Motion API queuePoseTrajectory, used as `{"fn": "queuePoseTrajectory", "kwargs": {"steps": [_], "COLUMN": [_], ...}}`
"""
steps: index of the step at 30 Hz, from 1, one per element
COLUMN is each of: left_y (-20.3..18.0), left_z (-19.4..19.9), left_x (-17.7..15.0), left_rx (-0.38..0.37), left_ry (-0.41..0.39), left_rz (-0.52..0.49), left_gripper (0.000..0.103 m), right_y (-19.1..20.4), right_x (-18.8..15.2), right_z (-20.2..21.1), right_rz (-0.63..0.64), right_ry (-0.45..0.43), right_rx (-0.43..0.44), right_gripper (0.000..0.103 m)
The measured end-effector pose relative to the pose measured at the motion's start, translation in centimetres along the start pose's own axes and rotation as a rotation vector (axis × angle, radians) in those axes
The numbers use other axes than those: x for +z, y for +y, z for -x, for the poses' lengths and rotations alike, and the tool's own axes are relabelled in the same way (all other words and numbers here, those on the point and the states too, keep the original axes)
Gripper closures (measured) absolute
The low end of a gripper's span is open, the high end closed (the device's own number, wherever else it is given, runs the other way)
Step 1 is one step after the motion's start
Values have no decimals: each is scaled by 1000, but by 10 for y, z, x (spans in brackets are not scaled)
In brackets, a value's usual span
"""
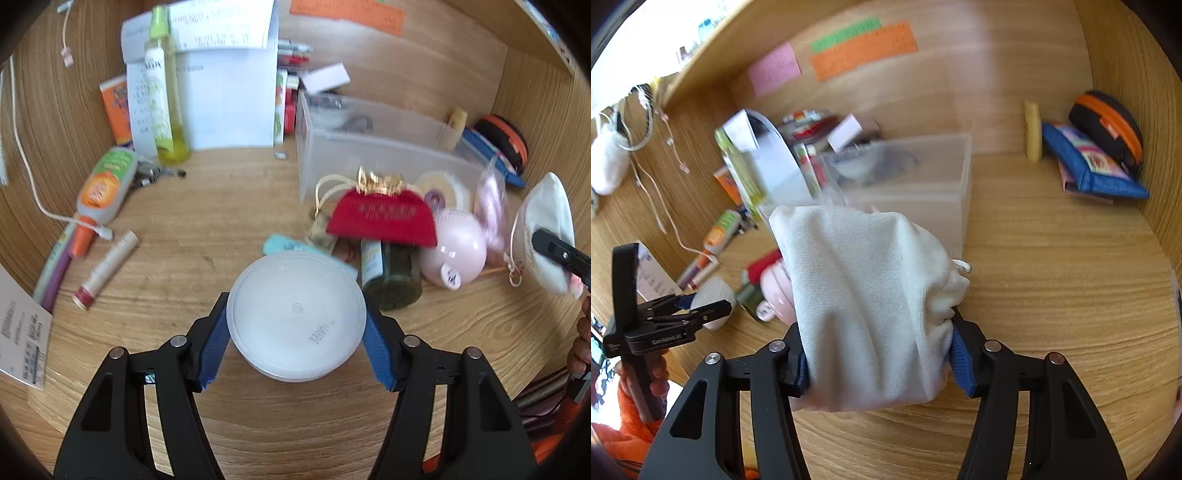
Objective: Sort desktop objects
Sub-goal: 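Lift and carry the jar and cloth pouch with both tools over the clear box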
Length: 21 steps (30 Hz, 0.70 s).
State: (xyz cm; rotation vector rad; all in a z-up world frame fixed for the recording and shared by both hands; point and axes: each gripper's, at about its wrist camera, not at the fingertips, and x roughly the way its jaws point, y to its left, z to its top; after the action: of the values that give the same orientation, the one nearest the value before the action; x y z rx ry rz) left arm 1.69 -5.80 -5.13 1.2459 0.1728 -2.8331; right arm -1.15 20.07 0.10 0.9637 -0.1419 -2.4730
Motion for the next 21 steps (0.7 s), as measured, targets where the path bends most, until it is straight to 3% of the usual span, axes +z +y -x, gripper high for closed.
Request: {"fn": "queuePoseTrajectory", "kwargs": {"steps": [7, 12, 21], "left_y": [1, 1, -4], "left_z": [18, 25, 17], "left_x": [22, 40, 72], "left_rx": [-8, -13, -18], "left_ry": [-72, -122, -143], "left_rz": [14, 14, -7], "left_gripper": [38, 38, 38], "right_y": [2, 3, 4], "right_x": [18, 32, 66], "right_z": [21, 28, 19], "right_rz": [-4, 21, 76], "right_ry": [-61, -96, -134], "right_rx": [79, 83, 108], "right_gripper": [49, 49, 49]}}
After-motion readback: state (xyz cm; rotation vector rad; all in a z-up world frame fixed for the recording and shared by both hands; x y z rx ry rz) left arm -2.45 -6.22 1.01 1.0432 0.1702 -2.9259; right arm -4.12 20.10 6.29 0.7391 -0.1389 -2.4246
